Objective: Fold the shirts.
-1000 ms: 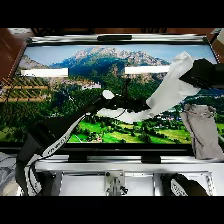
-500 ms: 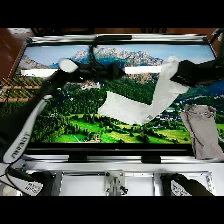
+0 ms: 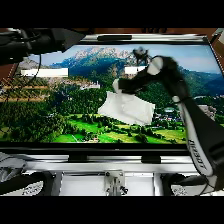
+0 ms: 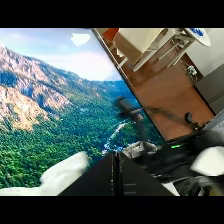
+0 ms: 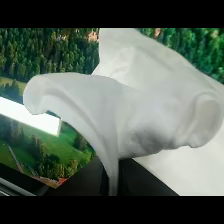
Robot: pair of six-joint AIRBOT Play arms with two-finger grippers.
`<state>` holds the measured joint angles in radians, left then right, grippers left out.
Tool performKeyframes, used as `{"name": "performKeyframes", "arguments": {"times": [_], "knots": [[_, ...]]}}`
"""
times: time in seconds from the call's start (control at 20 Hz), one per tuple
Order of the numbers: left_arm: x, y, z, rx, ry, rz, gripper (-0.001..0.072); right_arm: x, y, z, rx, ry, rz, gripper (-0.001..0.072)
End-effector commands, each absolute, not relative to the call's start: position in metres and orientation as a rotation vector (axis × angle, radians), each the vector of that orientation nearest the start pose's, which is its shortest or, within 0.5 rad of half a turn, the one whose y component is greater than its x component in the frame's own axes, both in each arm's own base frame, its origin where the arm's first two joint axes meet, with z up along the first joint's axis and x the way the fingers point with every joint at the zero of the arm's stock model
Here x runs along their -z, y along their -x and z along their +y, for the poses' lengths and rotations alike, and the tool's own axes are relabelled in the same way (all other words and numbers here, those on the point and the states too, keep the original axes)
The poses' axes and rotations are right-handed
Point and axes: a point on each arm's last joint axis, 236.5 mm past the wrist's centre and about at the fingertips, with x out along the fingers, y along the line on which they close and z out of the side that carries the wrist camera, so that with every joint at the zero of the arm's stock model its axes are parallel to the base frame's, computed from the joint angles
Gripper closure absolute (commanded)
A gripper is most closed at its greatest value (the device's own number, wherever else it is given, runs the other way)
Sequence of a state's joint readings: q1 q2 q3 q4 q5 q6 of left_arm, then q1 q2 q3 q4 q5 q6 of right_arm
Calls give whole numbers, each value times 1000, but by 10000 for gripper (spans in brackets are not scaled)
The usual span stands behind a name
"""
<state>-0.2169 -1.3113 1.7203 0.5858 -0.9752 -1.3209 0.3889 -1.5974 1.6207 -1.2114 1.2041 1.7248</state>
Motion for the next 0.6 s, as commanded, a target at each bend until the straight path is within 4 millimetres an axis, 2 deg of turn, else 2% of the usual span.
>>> {"name": "performKeyframes", "arguments": {"times": [0.0, 0.1, 0.15, 0.2, 0.3, 0.4, 0.5, 0.55], "knots": [[-360, -387, -250, 922, 437, 466, 677, 33, -418, 310, -426, -241, 1372, 596], [-362, -379, -251, 934, 426, 472, 677, 54, -417, 323, -399, -309, 1407, 166], [-361, -377, -251, 939, 422, 478, 677, 54, -417, 326, -404, -331, 1412, 164], [-360, -377, -251, 939, 417, 483, 677, 50, -420, 319, -399, -327, 1406, 164], [-358, -378, -250, 932, 409, 486, 677, 29, -428, 284, -368, -263, 1377, 164], [-357, -378, -250, 932, 409, 486, 677, 0, -437, 216, -278, -160, 1347, 162], [-357, -379, -250, 929, 405, 486, 677, -27, -438, 138, -178, -107, 1347, 137], [-355, -380, -249, 922, 398, 487, 677, -39, -434, 110, -165, -135, 1358, 93]]}}
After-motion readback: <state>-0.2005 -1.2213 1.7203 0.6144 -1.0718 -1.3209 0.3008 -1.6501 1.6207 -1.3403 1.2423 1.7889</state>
